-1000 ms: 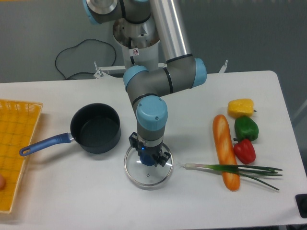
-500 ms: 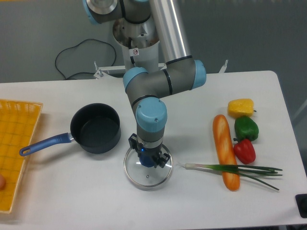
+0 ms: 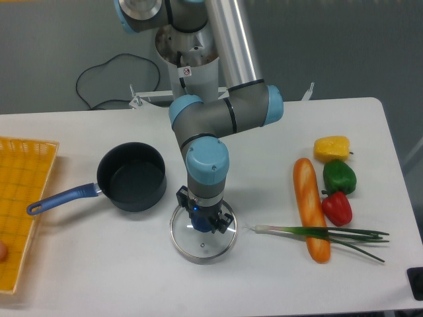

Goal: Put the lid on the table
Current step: 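Hold the lid flat on the table and open the gripper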

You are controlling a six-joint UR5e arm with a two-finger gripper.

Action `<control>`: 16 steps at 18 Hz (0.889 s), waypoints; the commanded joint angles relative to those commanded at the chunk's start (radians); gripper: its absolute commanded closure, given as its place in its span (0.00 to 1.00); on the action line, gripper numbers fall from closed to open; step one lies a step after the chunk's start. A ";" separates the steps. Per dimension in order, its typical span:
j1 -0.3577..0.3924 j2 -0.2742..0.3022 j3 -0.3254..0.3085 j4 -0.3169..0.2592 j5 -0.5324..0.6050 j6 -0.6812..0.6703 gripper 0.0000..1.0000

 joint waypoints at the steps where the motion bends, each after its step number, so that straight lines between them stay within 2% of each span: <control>1: -0.003 -0.002 0.000 0.006 0.000 -0.002 0.61; 16: -0.009 -0.011 -0.003 0.009 0.009 0.000 0.61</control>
